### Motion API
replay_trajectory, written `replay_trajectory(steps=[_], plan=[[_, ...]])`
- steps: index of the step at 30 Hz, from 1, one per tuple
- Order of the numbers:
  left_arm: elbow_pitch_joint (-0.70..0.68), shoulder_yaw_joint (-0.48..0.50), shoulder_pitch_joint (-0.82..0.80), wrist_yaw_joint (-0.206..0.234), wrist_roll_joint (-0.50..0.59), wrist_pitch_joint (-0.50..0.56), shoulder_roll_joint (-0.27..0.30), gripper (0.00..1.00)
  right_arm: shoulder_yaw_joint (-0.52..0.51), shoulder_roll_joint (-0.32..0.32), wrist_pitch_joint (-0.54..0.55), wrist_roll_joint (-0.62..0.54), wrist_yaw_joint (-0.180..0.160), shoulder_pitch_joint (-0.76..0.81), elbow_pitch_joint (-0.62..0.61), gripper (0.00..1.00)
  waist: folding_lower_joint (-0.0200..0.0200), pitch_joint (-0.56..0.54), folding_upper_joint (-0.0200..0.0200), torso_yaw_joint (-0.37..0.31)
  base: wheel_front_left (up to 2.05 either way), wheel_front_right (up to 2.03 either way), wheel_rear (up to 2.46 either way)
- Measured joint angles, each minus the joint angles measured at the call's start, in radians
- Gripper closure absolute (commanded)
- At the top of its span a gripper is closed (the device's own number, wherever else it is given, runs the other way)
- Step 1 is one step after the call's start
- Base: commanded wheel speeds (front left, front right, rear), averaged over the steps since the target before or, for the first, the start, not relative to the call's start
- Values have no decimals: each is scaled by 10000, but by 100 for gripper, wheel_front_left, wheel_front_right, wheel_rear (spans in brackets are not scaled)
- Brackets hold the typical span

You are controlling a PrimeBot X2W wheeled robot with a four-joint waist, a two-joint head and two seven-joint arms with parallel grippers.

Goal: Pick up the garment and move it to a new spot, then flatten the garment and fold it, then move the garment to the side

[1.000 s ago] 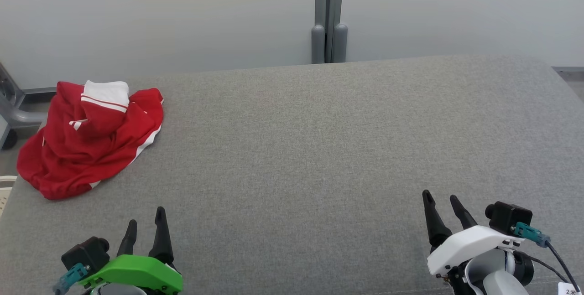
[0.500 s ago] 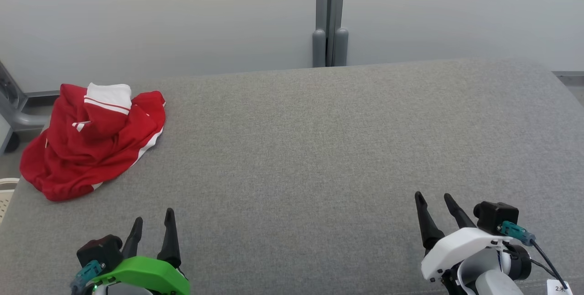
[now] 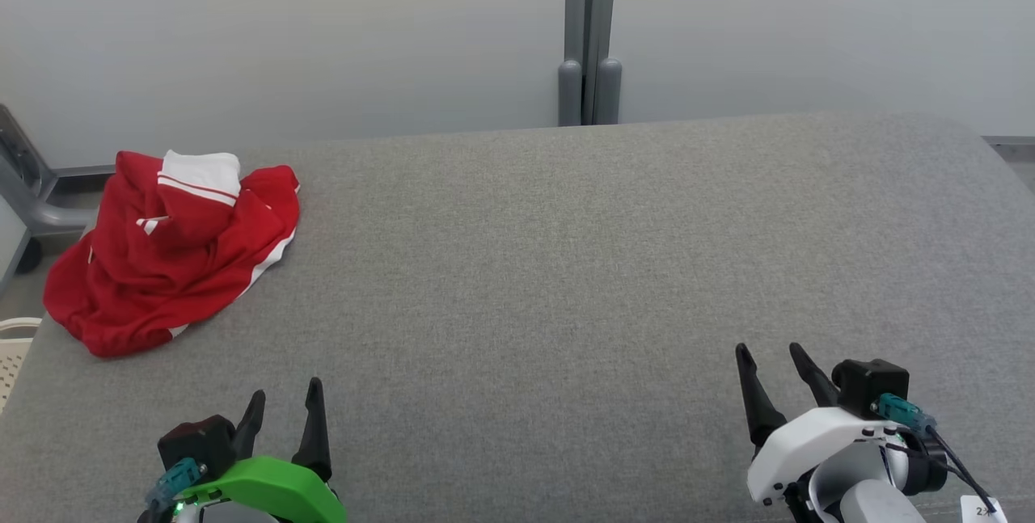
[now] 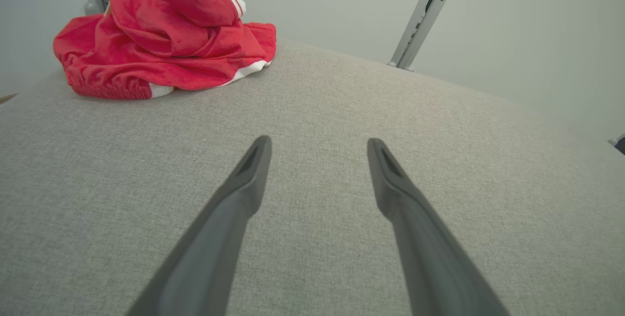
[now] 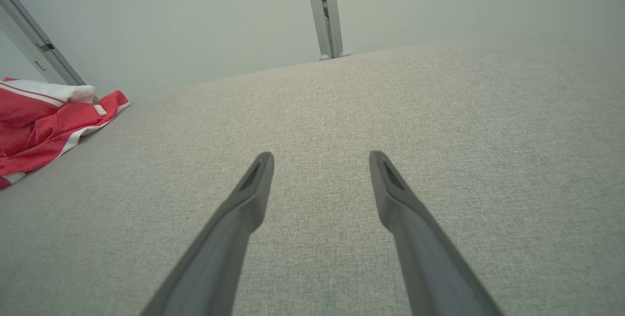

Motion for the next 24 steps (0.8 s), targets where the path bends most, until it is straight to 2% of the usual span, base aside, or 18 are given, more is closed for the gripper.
replay_trajectory(steps=[24], plan=[[-199,-280,27,295,899,-42,123,0,138,-21,-593,-1588,2,-40,182,0,0,-228,0,48,0,0,0]])
